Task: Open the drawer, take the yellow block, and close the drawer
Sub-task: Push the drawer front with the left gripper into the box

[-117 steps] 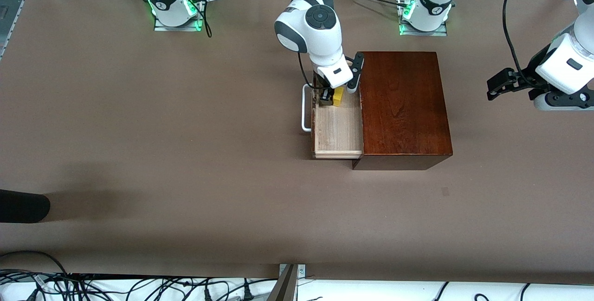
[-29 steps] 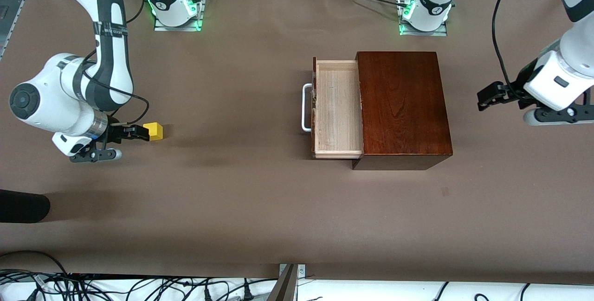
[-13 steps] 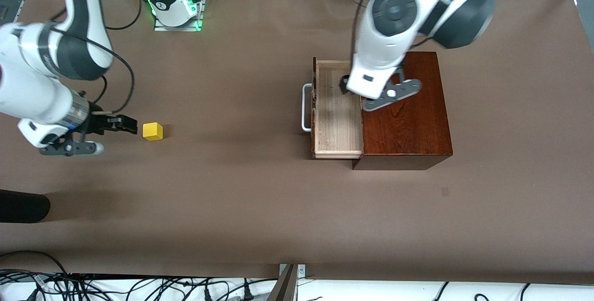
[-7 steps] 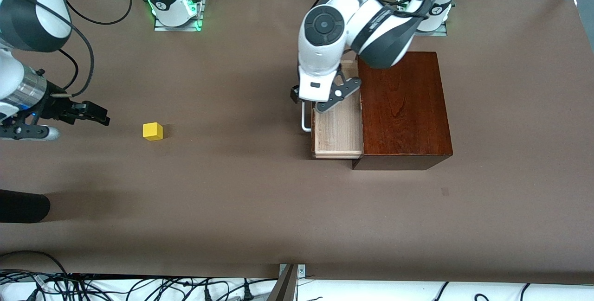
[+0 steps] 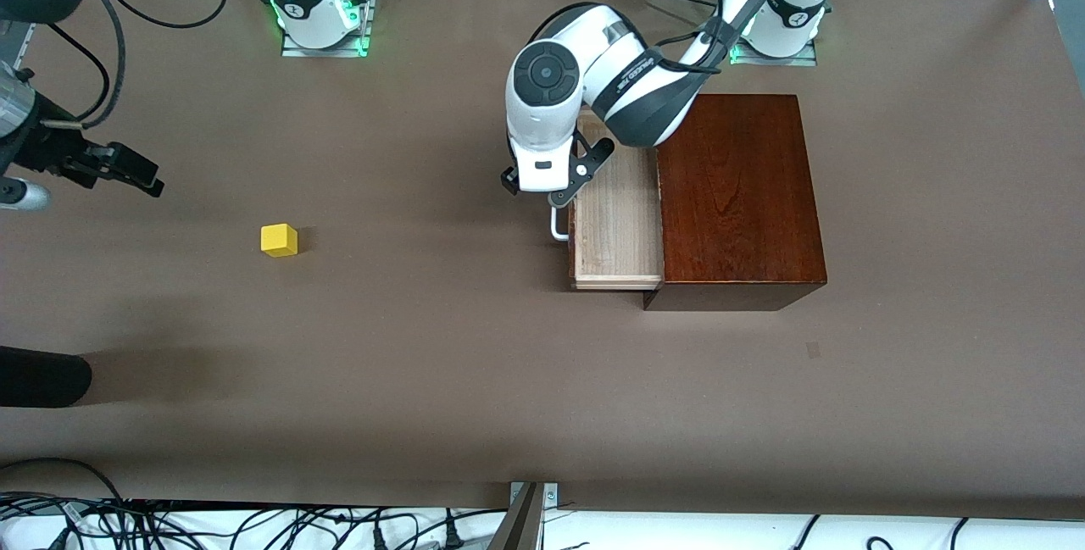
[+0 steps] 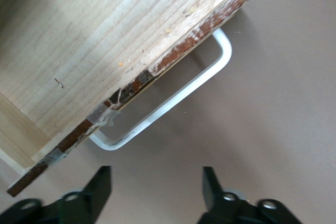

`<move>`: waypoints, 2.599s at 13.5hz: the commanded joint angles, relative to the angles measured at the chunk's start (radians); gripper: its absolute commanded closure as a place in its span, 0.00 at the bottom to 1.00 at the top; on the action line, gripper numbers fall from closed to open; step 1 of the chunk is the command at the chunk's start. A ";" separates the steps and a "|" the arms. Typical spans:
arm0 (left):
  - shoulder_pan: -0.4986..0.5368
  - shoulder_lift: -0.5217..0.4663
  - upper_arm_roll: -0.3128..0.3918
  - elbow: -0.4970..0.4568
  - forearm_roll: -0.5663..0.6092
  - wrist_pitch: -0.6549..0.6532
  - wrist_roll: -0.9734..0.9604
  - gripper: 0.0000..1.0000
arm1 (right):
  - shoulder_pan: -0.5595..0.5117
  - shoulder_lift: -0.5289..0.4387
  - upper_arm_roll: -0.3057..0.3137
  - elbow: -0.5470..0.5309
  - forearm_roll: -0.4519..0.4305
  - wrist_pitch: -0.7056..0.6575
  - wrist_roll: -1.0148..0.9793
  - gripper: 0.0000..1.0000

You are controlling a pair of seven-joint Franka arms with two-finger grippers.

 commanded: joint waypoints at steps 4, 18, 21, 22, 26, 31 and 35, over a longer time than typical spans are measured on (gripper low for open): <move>-0.010 0.045 0.000 0.005 -0.005 0.046 -0.086 0.35 | -0.015 0.007 0.025 0.000 -0.022 -0.025 0.016 0.00; 0.043 0.035 0.020 -0.031 0.058 0.043 0.003 1.00 | -0.017 0.004 0.015 0.015 -0.019 -0.050 0.018 0.00; 0.060 0.025 0.021 -0.037 0.059 0.041 0.012 1.00 | -0.017 0.005 0.016 0.023 -0.019 -0.048 0.019 0.00; 0.072 0.017 0.024 -0.046 0.059 0.041 0.014 1.00 | -0.017 0.005 0.015 0.026 -0.019 -0.048 0.019 0.00; 0.118 -0.041 0.034 -0.098 0.059 0.011 0.130 1.00 | -0.017 0.005 0.016 0.029 -0.019 -0.050 0.016 0.00; 0.177 -0.118 0.034 -0.170 0.059 -0.052 0.248 1.00 | -0.017 0.007 0.015 0.027 -0.019 -0.050 0.002 0.00; 0.232 -0.164 0.035 -0.267 0.082 -0.052 0.343 1.00 | -0.017 0.005 0.016 0.029 -0.017 -0.048 0.004 0.00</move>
